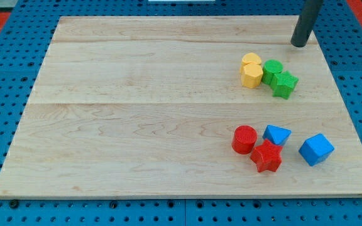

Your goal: Move the green star and yellow hexagon towards top left

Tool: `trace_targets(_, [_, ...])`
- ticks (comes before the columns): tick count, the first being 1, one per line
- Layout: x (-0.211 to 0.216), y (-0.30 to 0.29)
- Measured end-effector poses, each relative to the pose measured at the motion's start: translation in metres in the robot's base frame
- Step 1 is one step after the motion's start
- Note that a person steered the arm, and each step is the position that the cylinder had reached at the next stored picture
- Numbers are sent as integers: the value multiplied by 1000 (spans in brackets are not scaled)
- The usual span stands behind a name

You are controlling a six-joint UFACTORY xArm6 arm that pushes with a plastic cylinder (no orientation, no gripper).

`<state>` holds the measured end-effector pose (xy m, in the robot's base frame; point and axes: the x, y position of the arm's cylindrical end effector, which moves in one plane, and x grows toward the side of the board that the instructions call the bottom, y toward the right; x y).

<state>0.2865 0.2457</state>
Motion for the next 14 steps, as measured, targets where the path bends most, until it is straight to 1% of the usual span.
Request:
trace_targets(1, [7, 12])
trace_targets(2, [49, 34])
trace_targets(3, [115, 30])
trace_targets(4, [130, 24])
trace_targets(6, [130, 16])
trace_targets(7, [130, 3])
trace_targets(9, [127, -53])
trace_targets(11, [123, -84])
trace_targets(13, [99, -121])
trace_targets(14, [81, -150])
